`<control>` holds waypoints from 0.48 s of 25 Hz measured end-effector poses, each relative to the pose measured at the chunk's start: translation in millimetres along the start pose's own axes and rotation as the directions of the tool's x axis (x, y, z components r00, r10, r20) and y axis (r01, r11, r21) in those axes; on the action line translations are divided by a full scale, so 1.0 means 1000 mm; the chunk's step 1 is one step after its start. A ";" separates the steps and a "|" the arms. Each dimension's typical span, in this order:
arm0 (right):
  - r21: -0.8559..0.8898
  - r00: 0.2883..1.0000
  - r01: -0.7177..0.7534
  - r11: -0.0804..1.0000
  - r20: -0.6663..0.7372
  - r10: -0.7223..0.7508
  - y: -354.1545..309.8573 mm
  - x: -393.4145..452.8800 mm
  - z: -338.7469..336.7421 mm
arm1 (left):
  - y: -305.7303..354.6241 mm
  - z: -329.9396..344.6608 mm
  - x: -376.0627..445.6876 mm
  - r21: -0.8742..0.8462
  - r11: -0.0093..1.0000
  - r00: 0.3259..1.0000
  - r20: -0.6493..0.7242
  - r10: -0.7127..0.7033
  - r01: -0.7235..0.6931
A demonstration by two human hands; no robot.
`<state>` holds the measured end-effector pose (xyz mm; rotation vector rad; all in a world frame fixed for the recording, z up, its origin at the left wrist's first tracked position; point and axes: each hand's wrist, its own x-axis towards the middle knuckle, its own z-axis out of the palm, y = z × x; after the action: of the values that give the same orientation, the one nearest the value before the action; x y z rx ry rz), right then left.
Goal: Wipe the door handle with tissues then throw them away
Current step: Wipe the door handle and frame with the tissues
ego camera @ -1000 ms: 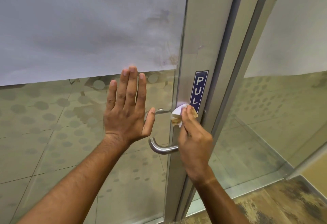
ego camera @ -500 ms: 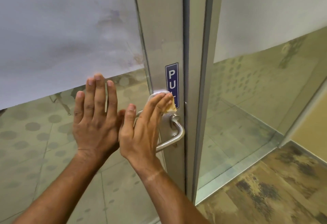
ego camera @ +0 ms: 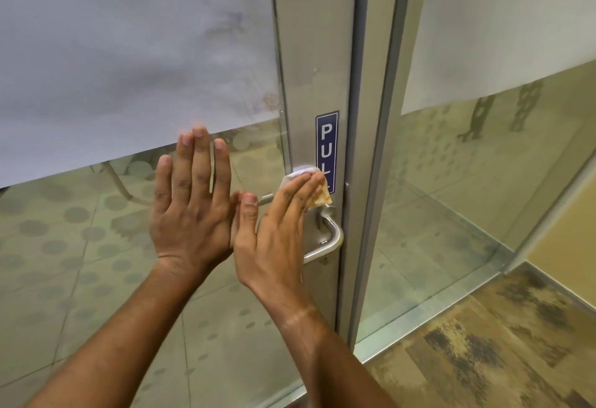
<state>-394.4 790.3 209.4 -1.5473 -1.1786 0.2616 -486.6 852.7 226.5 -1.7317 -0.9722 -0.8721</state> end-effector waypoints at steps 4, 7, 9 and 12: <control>0.047 0.999 -0.045 0.998 0.022 0.044 -0.011 0.003 -0.001 | 0.000 0.000 0.001 -0.014 1.000 1.000 -0.006 -0.008 0.008; 0.036 0.996 0.077 0.996 -0.043 -0.075 -0.021 0.018 -0.005 | 0.001 0.001 0.003 0.000 0.999 0.999 -0.038 -0.032 0.032; 0.017 0.994 0.096 0.995 -0.049 -0.095 -0.016 0.015 -0.006 | 0.002 0.002 0.002 -0.003 1.000 0.999 -0.043 -0.028 0.028; 0.085 0.998 -0.068 0.994 0.014 0.067 -0.006 0.002 -0.002 | 0.001 0.001 0.001 -0.027 0.999 1.000 -0.009 -0.019 0.018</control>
<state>-395.5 789.7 216.3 -1.5137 -1.1113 0.3614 -485.4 853.9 226.3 -1.7421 -0.9756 -0.9084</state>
